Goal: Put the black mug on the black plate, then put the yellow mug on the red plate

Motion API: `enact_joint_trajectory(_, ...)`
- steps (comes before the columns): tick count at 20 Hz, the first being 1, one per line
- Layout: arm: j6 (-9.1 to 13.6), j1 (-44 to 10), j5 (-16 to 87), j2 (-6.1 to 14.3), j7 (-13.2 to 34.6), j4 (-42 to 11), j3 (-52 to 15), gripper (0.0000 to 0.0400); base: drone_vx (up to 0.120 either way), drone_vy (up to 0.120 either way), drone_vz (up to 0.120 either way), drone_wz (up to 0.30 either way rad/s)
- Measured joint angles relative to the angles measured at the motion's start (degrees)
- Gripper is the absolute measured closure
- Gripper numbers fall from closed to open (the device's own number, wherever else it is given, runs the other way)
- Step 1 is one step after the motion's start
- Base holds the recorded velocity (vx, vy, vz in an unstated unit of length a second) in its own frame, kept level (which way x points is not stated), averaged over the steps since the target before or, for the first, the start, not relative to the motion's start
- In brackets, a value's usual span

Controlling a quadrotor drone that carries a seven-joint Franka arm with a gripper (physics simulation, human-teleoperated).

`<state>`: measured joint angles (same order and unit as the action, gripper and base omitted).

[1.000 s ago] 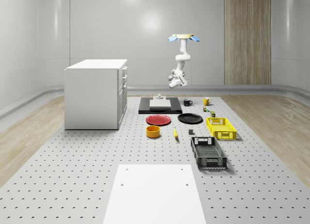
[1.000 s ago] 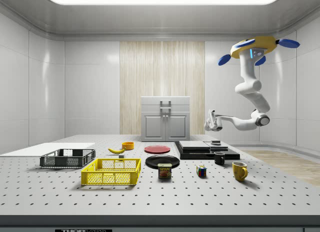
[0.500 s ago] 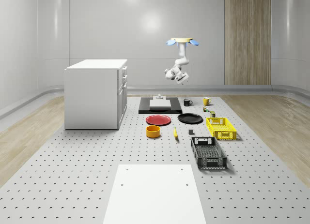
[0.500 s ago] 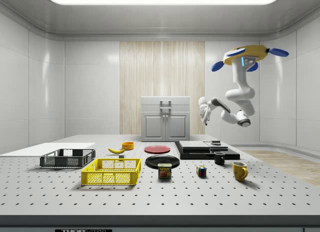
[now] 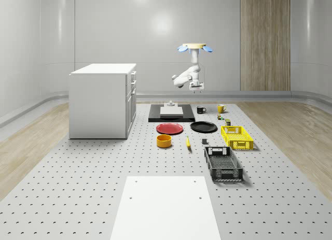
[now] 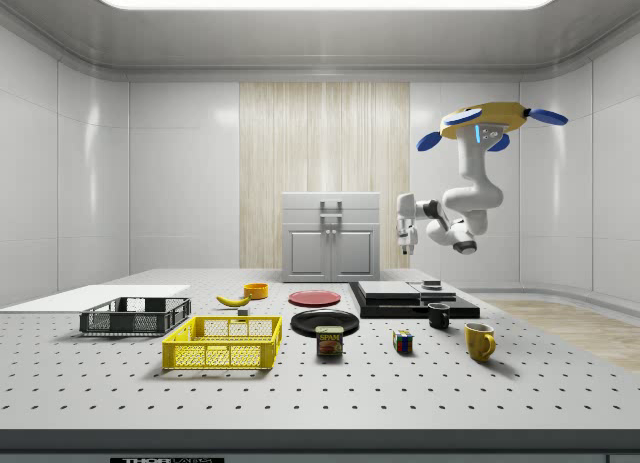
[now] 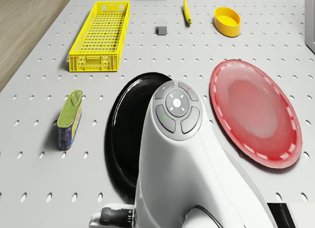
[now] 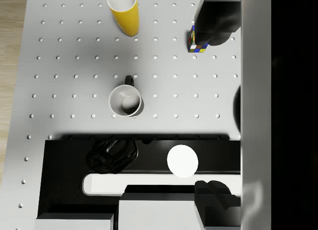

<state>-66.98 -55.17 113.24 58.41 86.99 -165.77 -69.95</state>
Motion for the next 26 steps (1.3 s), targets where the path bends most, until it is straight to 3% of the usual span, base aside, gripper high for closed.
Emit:
enact_joint_trajectory(7, -0.13, -3.52, 0.27, 2.69, 2.50, -0.15, -1.90, 0.0000, -0.120, 0.000, -0.120, 0.000)
enact_joint_trajectory(20, -3.05, -5.93, -1.49, 6.82, 4.52, 0.07, -3.68, 0.0000, -0.120, 0.000, -0.120, 0.000)
enact_joint_trajectory(26, -4.59, -6.58, -2.40, 8.56, 5.13, 0.19, -4.26, 0.0000, -0.007, 0.000, -0.120, 0.000)
